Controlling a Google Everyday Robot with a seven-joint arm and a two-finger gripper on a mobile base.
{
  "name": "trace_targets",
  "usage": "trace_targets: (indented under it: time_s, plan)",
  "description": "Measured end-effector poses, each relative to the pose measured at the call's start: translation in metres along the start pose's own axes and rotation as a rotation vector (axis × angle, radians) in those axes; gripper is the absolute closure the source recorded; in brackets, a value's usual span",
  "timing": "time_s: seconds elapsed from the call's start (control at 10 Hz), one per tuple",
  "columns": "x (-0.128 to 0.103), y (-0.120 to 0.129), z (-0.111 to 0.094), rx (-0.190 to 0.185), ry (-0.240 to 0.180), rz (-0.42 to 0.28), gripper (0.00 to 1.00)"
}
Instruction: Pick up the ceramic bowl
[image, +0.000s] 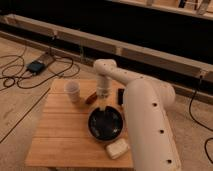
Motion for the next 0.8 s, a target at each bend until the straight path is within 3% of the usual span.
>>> trace_targets:
  time_s: [0.3, 0.8]
  plan:
    - [-0.007, -0.004, -0.015, -0.040, 0.043, -0.017, 1.00]
    - [-0.006, -0.004, -0.018, -0.041, 0.043, -0.015, 1.00]
